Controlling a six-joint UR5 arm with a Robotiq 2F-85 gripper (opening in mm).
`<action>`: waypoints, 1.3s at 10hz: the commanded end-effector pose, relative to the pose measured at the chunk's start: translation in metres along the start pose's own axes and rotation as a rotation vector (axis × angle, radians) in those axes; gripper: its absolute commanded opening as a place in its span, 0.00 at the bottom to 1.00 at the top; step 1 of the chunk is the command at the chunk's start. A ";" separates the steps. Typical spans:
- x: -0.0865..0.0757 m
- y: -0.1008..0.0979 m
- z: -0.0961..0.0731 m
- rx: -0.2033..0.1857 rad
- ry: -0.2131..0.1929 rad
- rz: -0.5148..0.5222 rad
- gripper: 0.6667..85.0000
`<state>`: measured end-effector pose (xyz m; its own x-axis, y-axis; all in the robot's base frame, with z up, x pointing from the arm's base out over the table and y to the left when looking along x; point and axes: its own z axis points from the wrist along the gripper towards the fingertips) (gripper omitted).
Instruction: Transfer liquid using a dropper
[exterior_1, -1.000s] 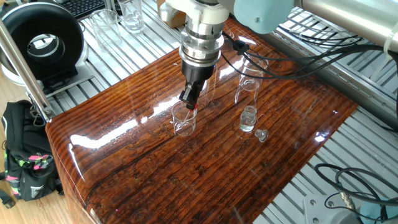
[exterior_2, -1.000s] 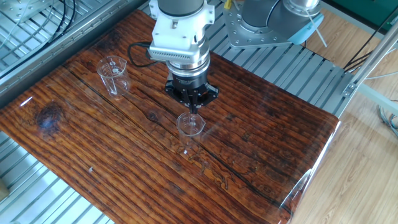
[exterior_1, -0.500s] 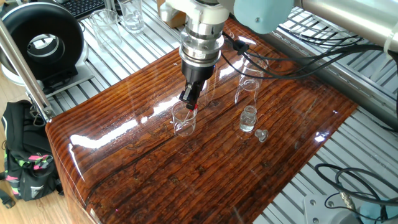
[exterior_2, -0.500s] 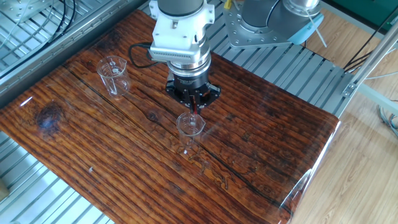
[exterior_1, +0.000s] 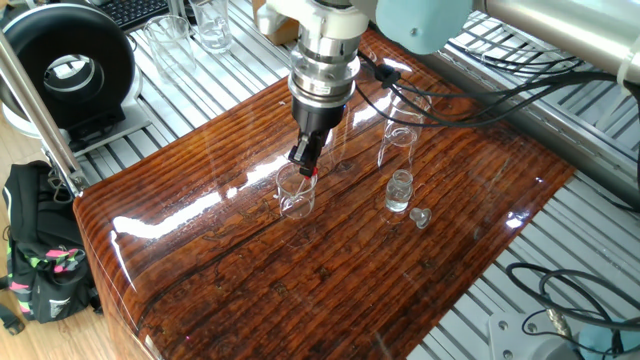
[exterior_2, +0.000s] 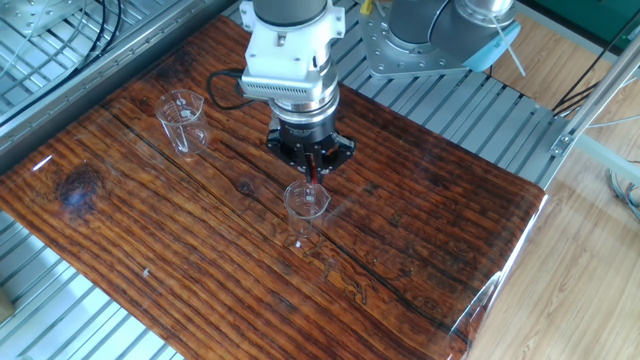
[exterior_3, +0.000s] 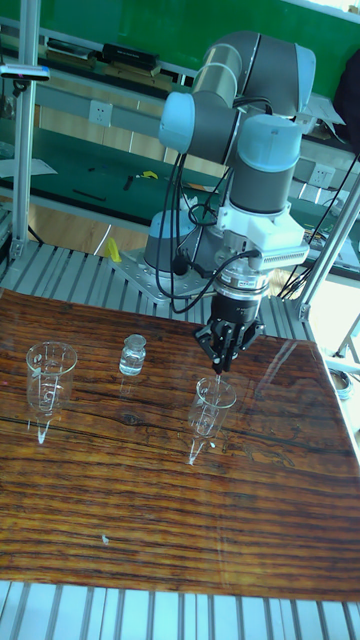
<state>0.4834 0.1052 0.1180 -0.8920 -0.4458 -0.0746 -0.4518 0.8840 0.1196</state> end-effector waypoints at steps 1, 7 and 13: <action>-0.002 0.001 -0.001 -0.008 -0.004 0.000 0.21; -0.001 0.001 0.000 -0.008 0.001 -0.020 0.25; -0.002 0.000 0.000 -0.009 0.004 -0.104 0.35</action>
<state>0.4831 0.1024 0.1161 -0.8565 -0.5115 -0.0689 -0.5161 0.8494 0.1100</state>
